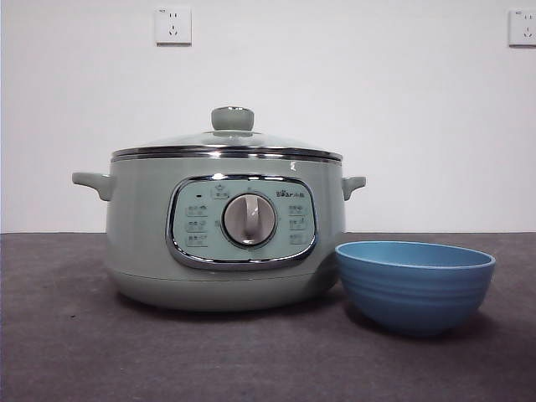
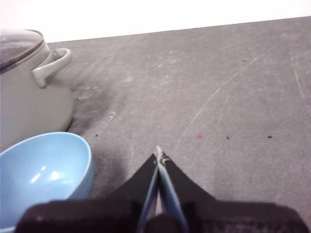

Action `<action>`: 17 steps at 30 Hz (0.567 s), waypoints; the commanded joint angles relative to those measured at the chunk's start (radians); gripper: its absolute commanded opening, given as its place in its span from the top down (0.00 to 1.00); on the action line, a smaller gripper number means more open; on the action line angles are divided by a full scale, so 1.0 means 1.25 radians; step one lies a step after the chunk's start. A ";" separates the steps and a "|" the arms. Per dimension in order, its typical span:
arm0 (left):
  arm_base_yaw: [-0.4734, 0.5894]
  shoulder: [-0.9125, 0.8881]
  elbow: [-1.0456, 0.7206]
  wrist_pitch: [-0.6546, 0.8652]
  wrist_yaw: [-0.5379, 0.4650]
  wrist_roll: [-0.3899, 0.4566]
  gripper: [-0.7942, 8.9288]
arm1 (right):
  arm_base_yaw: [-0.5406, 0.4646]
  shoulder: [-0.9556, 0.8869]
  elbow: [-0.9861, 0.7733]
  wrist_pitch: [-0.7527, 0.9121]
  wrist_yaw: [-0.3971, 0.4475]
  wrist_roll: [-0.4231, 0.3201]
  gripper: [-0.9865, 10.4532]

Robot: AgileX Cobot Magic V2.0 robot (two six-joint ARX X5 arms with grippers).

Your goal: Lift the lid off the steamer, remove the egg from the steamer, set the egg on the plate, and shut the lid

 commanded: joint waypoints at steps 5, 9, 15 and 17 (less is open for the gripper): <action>0.002 -0.002 0.013 0.009 0.089 -0.065 0.92 | 0.001 -0.002 -0.006 0.018 -0.004 0.143 0.92; 0.002 -0.001 0.054 0.004 0.108 -0.094 0.92 | 0.001 -0.002 0.014 0.038 -0.047 0.180 0.92; 0.002 0.019 0.147 -0.029 0.170 -0.119 0.92 | 0.001 0.034 0.092 0.039 -0.084 0.186 0.92; 0.002 0.038 0.186 -0.051 0.201 -0.123 0.92 | 0.001 0.068 0.131 0.036 -0.108 0.186 0.92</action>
